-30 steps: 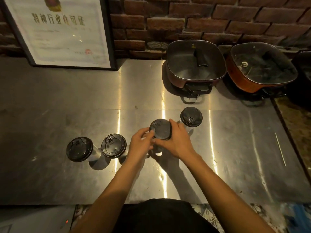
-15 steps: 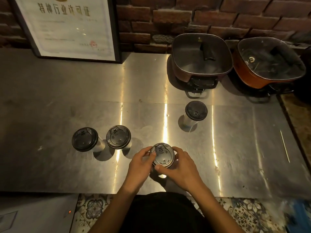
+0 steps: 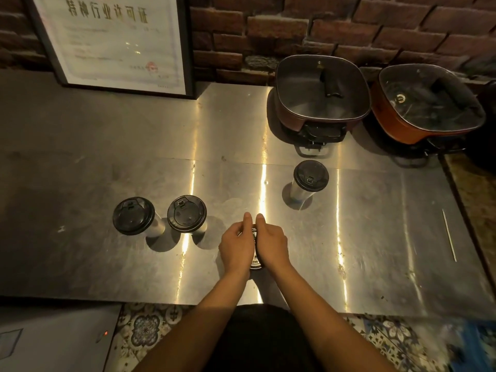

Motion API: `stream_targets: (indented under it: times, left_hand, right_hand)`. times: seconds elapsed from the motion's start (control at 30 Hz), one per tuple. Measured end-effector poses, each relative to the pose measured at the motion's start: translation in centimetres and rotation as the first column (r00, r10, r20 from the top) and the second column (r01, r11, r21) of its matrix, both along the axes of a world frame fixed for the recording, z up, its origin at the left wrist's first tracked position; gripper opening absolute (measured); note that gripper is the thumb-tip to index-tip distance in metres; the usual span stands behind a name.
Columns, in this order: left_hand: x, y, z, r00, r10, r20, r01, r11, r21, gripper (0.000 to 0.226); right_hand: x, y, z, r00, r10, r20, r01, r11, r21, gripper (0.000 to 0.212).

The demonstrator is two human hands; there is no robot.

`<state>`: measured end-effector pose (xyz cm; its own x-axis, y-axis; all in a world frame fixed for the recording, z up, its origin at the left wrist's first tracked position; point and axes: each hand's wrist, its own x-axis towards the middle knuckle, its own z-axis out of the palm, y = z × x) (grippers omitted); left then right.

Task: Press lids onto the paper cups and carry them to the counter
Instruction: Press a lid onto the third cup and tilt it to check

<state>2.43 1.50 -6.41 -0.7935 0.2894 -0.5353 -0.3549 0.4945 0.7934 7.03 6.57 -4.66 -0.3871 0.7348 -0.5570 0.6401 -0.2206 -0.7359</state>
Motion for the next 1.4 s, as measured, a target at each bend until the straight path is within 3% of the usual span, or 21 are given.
stream_targets:
  times: [0.37, 0.53, 0.6, 0.67, 0.73, 0.8, 0.83, 0.9, 0.97, 1.03, 1.13, 1.4]
  left_hand:
    - [0.2, 0.2, -0.7, 0.99, 0.002, -0.144, -0.013, 0.997, -0.072, 0.048]
    - [-0.3, 0.2, -0.8, 0.977, -0.171, -0.13, 0.156, 0.98, -0.124, 0.056]
    - [-1.0, 0.5, -0.2, 0.907, -0.389, -0.159, 0.362, 0.915, -0.179, 0.064]
    - [-1.5, 1.0, 0.5, 0.748, -0.621, -0.233, 0.561, 0.78, -0.279, 0.074]
    - [-2.0, 1.3, 1.2, 0.581, -0.761, -0.29, 0.651, 0.648, -0.396, 0.081]
    - [-2.1, 1.2, 2.0, 0.512, -0.792, -0.334, 0.651, 0.611, -0.451, 0.085]
    - [-1.8, 1.1, 2.5, 0.531, -0.77, -0.354, 0.63, 0.638, -0.443, 0.084]
    - [-1.3, 0.5, 3.2, 0.682, -0.631, -0.37, 0.538, 0.775, -0.331, 0.075]
    - [-0.6, -0.2, 3.2, 0.876, -0.406, -0.258, 0.378, 0.913, -0.155, 0.063]
    - [0.1, -0.5, 2.5, 0.963, -0.253, -0.09, 0.247, 0.966, -0.075, 0.058]
    - [1.2, -0.2, 1.2, 0.992, -0.114, 0.056, 0.116, 0.993, -0.033, 0.057]
    - [2.1, 0.4, -0.3, 0.995, 0.072, -0.069, -0.075, 0.996, -0.037, 0.045]
  right_hand:
    - [-0.1, 0.0, -1.3, 0.995, -0.094, -0.045, 0.094, 0.996, 0.003, 0.052]
    - [0.2, -0.4, -1.6, 0.974, -0.213, -0.082, 0.208, 0.976, -0.057, 0.046]
    - [0.9, -0.7, -1.7, 0.951, -0.293, -0.1, 0.28, 0.951, -0.129, 0.042]
    - [2.0, -1.2, -1.7, 0.924, -0.366, -0.109, 0.339, 0.918, -0.206, 0.04]
    - [3.1, -1.8, -2.1, 0.913, -0.392, -0.116, 0.359, 0.903, -0.235, 0.04]
    - [3.8, -1.8, -2.3, 0.942, -0.317, -0.105, 0.3, 0.941, -0.154, 0.038]
    - [4.3, -1.5, -2.3, 0.955, -0.281, -0.097, 0.272, 0.957, -0.1, 0.037]
    - [4.6, -0.5, -2.1, 0.966, -0.233, -0.115, 0.231, 0.973, -0.024, 0.037]
    - [4.2, 0.4, -1.1, 0.976, -0.168, -0.137, 0.173, 0.984, 0.03, 0.038]
    - [3.2, 0.9, -0.4, 0.987, -0.076, -0.144, 0.086, 0.994, 0.065, 0.043]
    - [1.6, 0.4, -0.5, 0.994, 0.016, -0.108, -0.009, 0.998, 0.064, 0.047]
    - [1.3, 0.0, -1.5, 0.998, -0.017, -0.059, 0.024, 0.991, 0.129, 0.051]
